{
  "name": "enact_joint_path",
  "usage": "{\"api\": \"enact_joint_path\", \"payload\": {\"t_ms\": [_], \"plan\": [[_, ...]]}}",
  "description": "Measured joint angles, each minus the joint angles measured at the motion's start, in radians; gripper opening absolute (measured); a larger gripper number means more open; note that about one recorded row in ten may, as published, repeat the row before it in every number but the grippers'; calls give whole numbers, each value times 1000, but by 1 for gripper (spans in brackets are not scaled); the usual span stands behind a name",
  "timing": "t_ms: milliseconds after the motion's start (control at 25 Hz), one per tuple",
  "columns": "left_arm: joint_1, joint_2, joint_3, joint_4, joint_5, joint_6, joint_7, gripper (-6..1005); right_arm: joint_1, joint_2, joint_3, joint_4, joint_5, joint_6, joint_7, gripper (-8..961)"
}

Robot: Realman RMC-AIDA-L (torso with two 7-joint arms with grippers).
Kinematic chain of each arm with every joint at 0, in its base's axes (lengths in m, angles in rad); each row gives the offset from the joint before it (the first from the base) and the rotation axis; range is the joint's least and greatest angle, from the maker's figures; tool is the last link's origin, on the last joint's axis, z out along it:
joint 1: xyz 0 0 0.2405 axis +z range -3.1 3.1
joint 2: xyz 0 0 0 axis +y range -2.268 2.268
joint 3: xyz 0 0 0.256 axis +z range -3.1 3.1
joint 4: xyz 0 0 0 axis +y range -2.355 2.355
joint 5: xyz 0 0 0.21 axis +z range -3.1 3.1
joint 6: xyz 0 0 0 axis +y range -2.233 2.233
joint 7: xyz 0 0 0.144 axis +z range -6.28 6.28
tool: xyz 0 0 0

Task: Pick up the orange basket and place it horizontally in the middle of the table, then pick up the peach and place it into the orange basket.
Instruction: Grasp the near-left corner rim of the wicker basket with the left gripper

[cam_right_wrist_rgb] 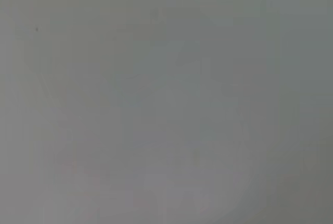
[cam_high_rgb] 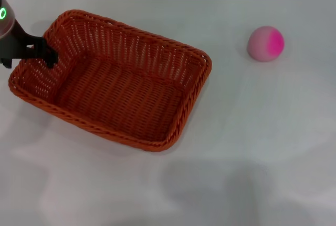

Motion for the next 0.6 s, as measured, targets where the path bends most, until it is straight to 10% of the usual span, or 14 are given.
{"api": "enact_joint_path", "payload": {"t_ms": [600], "plan": [[-5,0,38,27,-4,-102,0,729,0,5,4,-1,0,1,0,871]]}}
